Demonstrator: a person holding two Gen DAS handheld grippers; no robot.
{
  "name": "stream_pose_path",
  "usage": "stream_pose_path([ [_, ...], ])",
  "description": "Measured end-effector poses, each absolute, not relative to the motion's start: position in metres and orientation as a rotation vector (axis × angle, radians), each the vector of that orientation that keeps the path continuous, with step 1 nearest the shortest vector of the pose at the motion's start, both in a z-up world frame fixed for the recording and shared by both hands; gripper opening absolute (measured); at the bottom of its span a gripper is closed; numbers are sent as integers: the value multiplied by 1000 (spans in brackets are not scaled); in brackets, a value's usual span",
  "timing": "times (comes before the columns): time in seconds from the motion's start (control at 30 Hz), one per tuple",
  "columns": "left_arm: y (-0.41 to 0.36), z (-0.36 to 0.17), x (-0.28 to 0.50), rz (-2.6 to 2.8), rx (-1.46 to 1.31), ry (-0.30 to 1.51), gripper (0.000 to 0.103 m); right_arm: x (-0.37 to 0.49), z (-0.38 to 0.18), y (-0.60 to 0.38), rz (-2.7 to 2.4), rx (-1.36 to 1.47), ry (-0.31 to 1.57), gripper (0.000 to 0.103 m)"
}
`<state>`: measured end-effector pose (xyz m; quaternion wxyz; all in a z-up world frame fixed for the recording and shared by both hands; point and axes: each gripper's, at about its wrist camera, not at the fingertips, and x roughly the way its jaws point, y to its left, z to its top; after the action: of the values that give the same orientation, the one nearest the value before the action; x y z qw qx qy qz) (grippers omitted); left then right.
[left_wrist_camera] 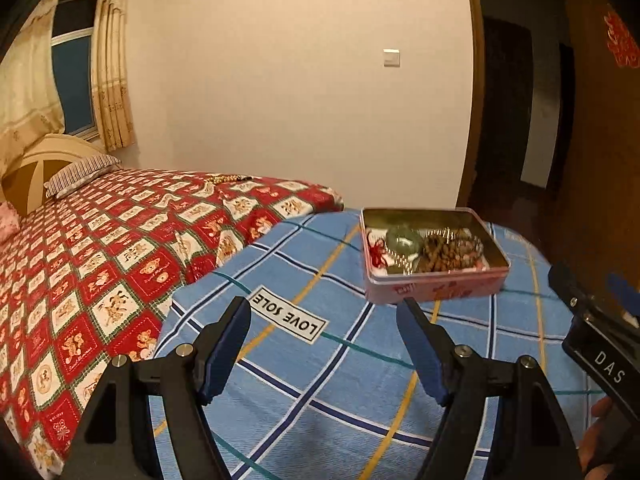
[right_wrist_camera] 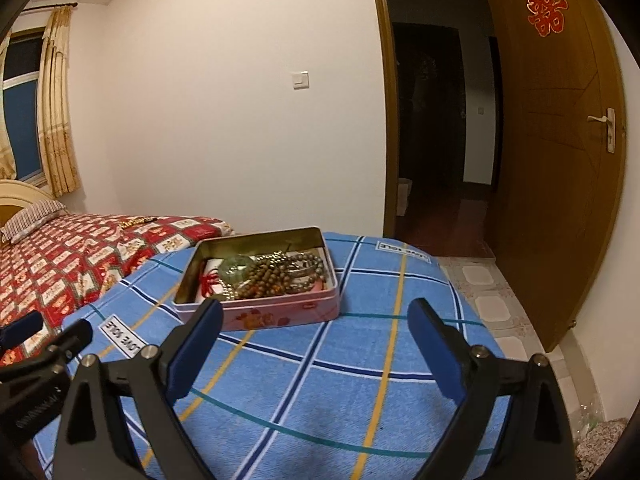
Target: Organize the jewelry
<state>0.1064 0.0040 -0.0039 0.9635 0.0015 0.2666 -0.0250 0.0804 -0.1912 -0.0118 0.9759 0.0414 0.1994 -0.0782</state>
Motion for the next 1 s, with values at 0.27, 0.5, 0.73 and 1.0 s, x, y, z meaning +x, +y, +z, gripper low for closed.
stream_pose_path([
  [0.27, 1, 25, 89, -47, 22, 442, 76, 62, 16, -177, -114, 79, 339, 103],
  [0.5, 1, 43, 87, -36, 22, 390, 88, 62, 29, -176, -87, 109, 315, 103],
  [0.73, -5, 43, 109, -10, 31, 402, 89, 72, 41, -175, -81, 114, 290, 103],
  [1.0, -16, 40, 120, -13, 43, 414, 89, 75, 50, -186, -130, 160, 242, 103],
])
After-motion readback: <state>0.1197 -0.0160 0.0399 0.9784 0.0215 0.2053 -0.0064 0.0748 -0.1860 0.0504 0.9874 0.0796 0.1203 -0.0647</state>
